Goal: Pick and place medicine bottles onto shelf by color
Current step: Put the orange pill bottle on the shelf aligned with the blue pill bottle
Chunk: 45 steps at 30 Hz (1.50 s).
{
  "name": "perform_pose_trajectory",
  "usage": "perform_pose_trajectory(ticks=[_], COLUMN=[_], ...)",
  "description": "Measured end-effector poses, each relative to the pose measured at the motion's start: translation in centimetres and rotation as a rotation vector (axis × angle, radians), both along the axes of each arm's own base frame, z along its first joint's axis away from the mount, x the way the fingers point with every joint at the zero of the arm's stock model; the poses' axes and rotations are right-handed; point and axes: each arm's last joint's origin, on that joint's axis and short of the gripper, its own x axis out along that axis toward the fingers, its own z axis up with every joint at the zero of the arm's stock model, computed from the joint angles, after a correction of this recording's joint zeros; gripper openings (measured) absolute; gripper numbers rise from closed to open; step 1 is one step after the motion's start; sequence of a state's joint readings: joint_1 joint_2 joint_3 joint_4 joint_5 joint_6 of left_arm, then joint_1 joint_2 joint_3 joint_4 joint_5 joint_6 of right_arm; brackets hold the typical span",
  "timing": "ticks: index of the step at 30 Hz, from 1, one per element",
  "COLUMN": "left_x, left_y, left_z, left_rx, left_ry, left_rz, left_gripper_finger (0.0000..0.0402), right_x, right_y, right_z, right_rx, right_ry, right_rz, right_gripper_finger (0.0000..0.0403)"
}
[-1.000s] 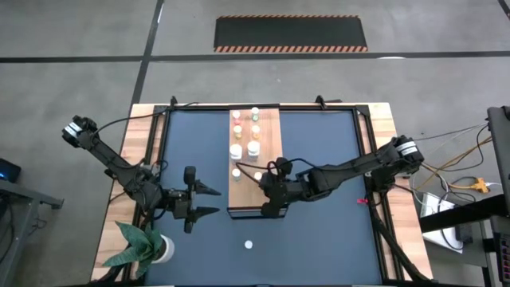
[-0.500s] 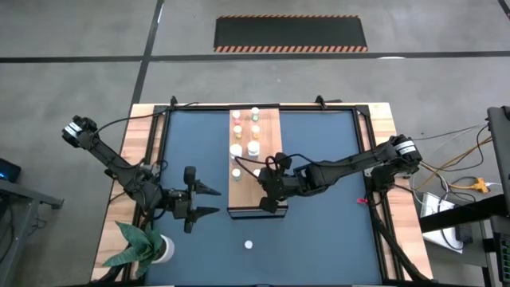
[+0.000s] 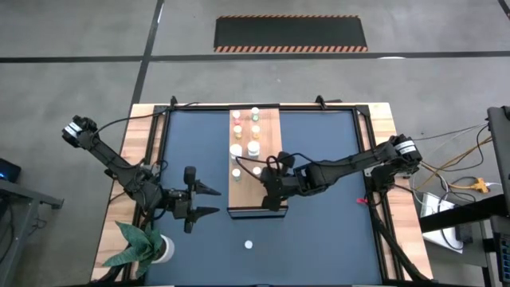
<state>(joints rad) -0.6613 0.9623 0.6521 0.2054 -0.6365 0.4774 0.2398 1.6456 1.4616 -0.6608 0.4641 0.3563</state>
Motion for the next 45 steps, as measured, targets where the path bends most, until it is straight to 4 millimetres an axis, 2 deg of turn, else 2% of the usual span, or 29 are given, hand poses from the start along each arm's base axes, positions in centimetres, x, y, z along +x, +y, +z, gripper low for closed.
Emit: perform_pose_trajectory(ticks=[11,21,33,39,45], left_x=[0.0,0.0,0.0,0.0,0.0], left_y=[0.0,0.0,0.0,0.0,0.0], left_z=[-0.1,-0.1,-0.1,-0.2,-0.2], left_rx=[0.003,0.003,0.004,0.004,-0.008], left_ry=[0.004,0.004,0.005,0.006,0.006], left_rz=[-0.001,0.0,-0.001,0.0,0.001], left_gripper_finger=[0.0212,0.0212,0.0212,0.0212,0.0212], right_x=[0.2,0.7,0.7,-0.2,-1.5], right_y=[-1.2,-1.0,-1.0,0.1,2.7], right_z=[0.0,0.4,0.4,1.3,2.0], right_rx=[-0.06,-0.029,-0.03,-0.034,-0.066], right_ry=[-0.002,-0.059,-0.045,-0.053,-0.074], right_rz=[-0.051,-0.002,0.01,0.048,0.089], right_gripper_finger=[0.0009,0.0009,0.0009,0.0009,0.0009])
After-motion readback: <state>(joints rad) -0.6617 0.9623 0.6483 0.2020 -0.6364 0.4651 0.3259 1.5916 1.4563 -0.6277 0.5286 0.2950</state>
